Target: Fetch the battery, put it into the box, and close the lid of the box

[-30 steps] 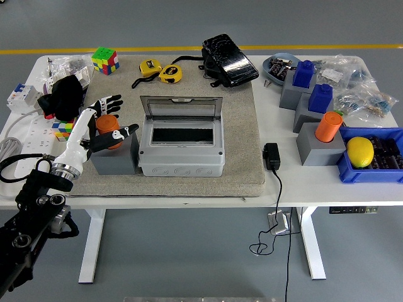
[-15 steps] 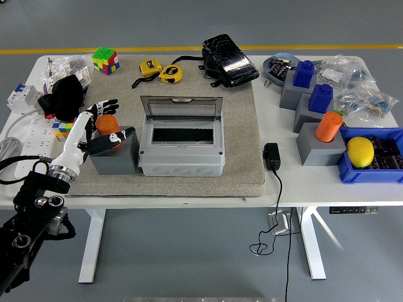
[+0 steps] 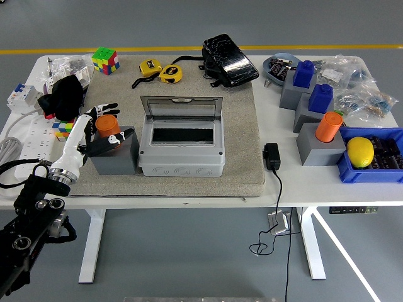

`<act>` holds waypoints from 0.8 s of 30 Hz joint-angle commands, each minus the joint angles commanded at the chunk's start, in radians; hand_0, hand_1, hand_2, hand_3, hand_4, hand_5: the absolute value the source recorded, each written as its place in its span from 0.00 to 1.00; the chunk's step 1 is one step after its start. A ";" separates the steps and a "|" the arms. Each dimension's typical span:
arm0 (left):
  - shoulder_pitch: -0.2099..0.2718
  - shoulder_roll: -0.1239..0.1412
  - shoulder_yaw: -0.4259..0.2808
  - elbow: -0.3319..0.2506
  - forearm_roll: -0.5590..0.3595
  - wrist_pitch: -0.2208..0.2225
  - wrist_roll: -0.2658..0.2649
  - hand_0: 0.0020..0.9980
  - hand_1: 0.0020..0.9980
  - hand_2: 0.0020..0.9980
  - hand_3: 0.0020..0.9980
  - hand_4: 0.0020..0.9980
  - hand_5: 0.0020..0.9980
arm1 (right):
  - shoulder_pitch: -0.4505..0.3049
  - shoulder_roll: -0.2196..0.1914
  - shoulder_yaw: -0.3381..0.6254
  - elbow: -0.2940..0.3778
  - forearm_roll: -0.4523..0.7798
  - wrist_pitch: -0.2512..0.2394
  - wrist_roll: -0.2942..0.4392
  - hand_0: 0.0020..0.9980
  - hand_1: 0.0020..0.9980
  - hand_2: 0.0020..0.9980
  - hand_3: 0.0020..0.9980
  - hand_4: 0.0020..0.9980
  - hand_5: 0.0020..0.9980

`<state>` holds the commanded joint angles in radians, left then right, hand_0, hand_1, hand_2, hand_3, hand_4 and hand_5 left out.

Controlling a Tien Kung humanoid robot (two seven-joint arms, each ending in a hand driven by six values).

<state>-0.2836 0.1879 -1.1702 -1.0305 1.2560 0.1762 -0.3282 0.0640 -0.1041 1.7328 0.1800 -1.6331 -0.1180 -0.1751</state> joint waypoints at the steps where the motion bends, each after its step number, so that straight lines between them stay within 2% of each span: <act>1: 0.000 0.000 0.001 0.000 0.000 0.001 0.000 0.65 0.74 0.74 0.75 1.00 0.27 | 0.000 0.000 0.001 0.000 0.001 0.000 0.000 0.85 0.84 0.82 0.87 1.00 1.00; 3: 0.001 -0.001 0.002 0.001 -0.001 0.004 0.000 0.65 0.74 0.74 0.75 1.00 0.27 | 0.000 0.000 0.001 0.000 0.000 0.000 0.000 0.85 0.84 0.82 0.87 1.00 1.00; 4: 0.001 -0.001 0.003 0.001 -0.001 0.006 -0.001 0.61 0.71 0.71 0.73 1.00 0.23 | 0.000 0.000 0.002 0.000 -0.001 0.000 -0.001 0.85 0.84 0.82 0.87 1.00 1.00; 9: 0.001 -0.003 0.005 0.000 0.000 0.012 0.000 0.61 0.71 0.71 0.73 1.00 0.23 | 0.000 -0.001 0.007 0.000 -0.004 -0.001 -0.001 0.85 0.84 0.82 0.87 1.00 1.00; 10: 0.002 -0.002 0.006 0.000 0.000 0.013 0.000 0.56 0.68 0.69 0.70 1.00 0.11 | 0.000 -0.001 0.007 0.000 -0.003 -0.001 -0.001 0.85 0.84 0.82 0.87 1.00 1.00; 15: 0.001 -0.005 0.004 -0.001 -0.001 0.021 -0.001 0.56 0.68 0.69 0.70 1.00 0.11 | 0.001 -0.001 0.006 0.000 -0.002 0.000 -0.001 0.85 0.84 0.82 0.87 1.00 1.00; 16: 0.001 -0.005 0.004 -0.001 -0.001 0.024 -0.002 0.54 0.67 0.68 0.69 1.00 0.07 | 0.002 0.000 0.009 0.000 -0.004 -0.001 -0.001 0.85 0.85 0.82 0.87 1.00 1.00; 22: -0.003 -0.003 0.004 -0.005 -0.005 0.036 -0.004 0.54 0.67 0.68 0.69 1.00 0.07 | 0.004 0.000 0.009 0.000 -0.003 -0.001 -0.001 0.85 0.85 0.82 0.87 1.00 1.00; 23: -0.003 -0.003 0.004 -0.005 -0.004 0.038 -0.004 0.53 0.66 0.67 0.69 1.00 0.03 | 0.004 0.000 0.008 0.000 -0.003 -0.001 -0.001 0.85 0.85 0.82 0.87 1.00 1.00; 24: -0.002 -0.003 0.004 -0.006 -0.003 0.039 -0.003 0.53 0.66 0.67 0.69 1.00 0.03 | 0.003 0.000 0.009 0.000 -0.003 -0.001 -0.001 0.85 0.85 0.82 0.87 1.00 1.00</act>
<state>-0.2861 0.1844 -1.1660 -1.0363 1.2531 0.2148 -0.3316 0.0675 -0.1043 1.7417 0.1800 -1.6361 -0.1188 -0.1760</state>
